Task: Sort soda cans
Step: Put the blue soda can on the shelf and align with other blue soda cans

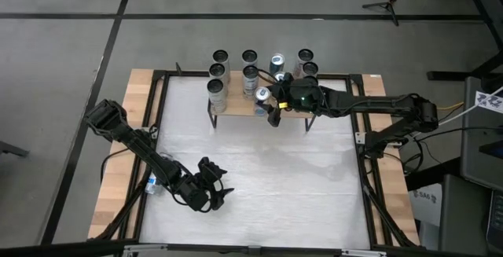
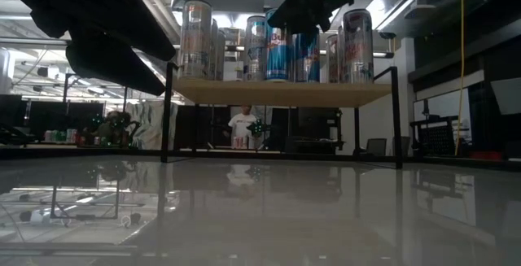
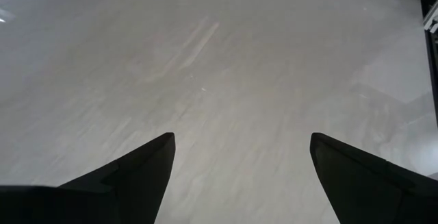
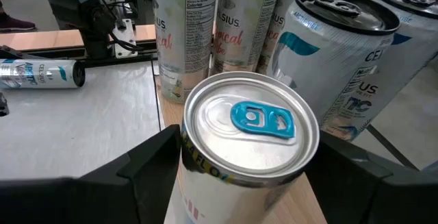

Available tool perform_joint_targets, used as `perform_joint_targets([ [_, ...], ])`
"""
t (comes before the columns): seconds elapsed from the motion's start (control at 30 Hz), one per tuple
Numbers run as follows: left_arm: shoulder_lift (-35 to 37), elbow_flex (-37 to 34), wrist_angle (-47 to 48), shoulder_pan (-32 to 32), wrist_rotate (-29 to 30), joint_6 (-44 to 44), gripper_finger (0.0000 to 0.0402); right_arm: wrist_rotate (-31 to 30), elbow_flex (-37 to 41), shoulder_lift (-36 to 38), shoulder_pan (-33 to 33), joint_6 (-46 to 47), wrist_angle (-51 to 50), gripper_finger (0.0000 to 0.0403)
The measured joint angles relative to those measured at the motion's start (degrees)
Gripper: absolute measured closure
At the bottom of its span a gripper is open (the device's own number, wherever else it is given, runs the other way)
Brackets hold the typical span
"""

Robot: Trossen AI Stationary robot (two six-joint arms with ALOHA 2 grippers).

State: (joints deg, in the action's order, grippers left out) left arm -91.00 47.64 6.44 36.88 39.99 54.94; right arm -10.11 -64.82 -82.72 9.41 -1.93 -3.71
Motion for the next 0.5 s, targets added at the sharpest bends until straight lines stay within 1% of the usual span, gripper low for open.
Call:
perform_joint_targets([
  [0.5, 0.0, 0.0, -0.02, 0.0, 0.0, 0.0, 0.0068, 0.04, 0.0, 0.02, 0.0, -0.05, 1.11, 0.0117],
])
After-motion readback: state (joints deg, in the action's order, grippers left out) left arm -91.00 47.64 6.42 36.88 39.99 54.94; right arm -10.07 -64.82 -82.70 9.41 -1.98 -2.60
